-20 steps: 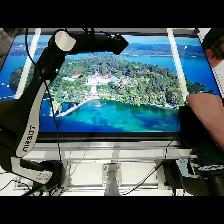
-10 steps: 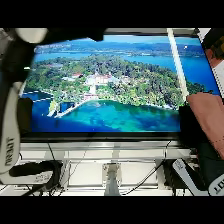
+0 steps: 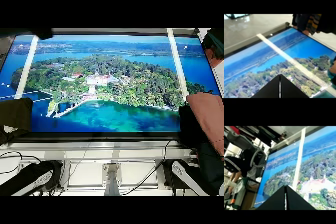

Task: Fold the clothes and pants, and hang the long-sleeved shirts on hangers.

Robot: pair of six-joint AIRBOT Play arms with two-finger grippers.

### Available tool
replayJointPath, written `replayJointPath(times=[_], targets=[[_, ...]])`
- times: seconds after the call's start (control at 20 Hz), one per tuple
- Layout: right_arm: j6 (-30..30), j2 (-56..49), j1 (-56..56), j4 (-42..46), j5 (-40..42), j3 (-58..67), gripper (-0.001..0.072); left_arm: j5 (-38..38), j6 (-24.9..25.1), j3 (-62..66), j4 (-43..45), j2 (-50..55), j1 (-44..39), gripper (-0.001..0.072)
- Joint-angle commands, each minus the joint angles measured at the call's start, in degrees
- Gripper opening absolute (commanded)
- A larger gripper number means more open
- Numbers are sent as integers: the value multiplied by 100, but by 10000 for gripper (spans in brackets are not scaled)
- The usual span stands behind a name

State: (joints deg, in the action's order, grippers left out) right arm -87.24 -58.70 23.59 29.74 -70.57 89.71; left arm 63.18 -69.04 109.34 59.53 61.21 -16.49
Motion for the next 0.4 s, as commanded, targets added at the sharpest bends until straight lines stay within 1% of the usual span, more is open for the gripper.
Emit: replayJointPath(times=[0.0,0.35], targets=[[50,-24,-184,-55,162,184,13,160,-170,0,92,-592,26,12],[50,-17,-184,-55,162,184,13,166,-170,-2,199,-1154,26,12]])
